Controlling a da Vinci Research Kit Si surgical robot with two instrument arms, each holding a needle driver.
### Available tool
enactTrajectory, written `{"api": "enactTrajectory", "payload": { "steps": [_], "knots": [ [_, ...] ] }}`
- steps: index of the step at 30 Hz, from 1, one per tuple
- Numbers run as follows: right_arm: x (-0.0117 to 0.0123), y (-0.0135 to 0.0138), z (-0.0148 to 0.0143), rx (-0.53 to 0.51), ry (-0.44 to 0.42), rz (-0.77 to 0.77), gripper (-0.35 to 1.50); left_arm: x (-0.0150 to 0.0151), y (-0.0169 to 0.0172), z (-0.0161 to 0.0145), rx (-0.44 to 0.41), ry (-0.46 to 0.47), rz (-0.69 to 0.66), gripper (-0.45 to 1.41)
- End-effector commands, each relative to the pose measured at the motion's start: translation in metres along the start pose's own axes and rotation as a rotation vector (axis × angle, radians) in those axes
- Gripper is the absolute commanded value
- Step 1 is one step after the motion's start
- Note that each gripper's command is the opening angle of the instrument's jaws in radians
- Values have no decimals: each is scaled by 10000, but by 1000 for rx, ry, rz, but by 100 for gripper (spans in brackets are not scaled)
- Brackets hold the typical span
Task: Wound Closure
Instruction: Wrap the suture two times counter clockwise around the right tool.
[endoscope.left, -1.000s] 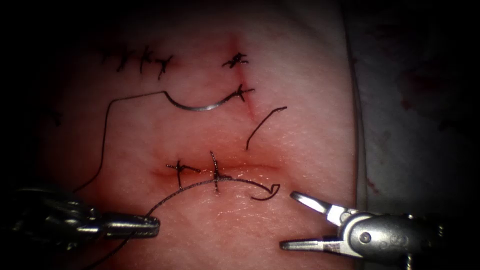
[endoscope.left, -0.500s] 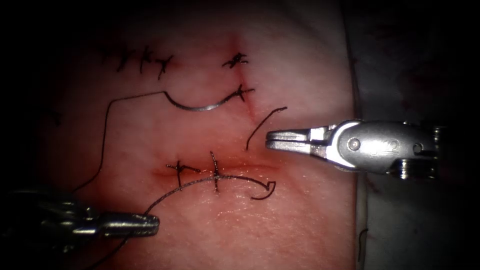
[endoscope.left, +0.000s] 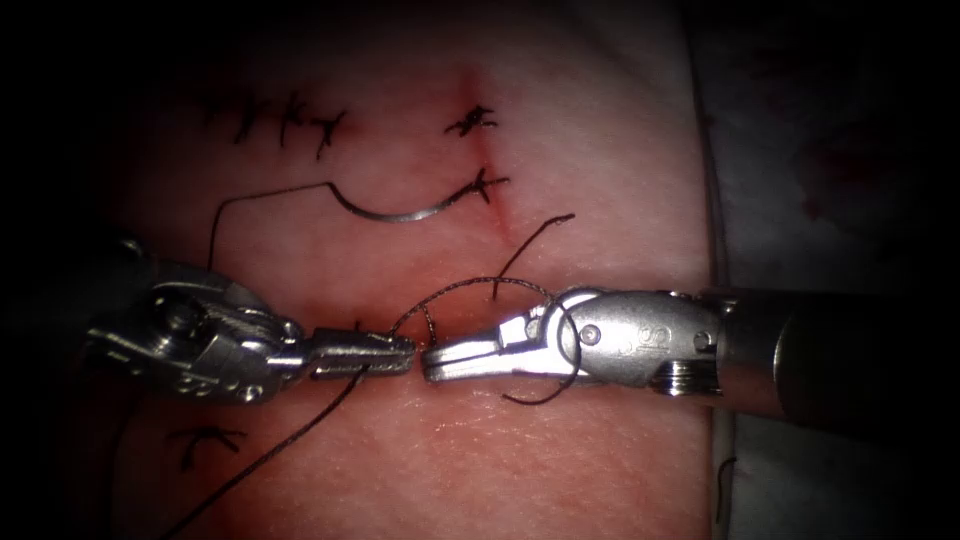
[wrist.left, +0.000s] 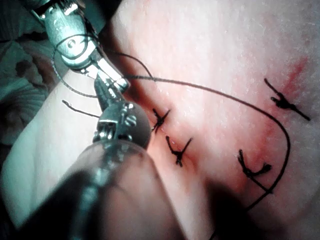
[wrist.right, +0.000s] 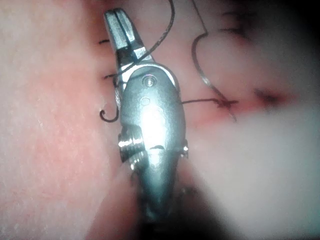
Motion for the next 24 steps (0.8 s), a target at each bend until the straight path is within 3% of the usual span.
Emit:
{"api": "enactTrajectory", "payload": {
  "steps": [1, 7, 15, 20, 23, 24],
  "knots": [
    [-5, 0, 5, -3, 38, 28, -35, -9, 3, 10, -4, 2, 0, -45],
    [-4, -4, 0, 15, 145, 132, -35, -26, 15, 19, -21, 6, -16, -45],
    [0, -10, 4, 33, 281, 252, -35, -26, 22, 37, -45, -5, -18, -45],
    [9, -5, -1, -82, 359, 294, -35, -25, 32, 48, -57, 1, -18, -45],
    [13, -2, 1, -228, 304, 333, -35, -20, 42, 58, -62, 4, -17, -45],
    [13, -2, 2, -273, 281, 357, -25, -18, 44, 60, -64, 6, -21, -45]
  ]
}}
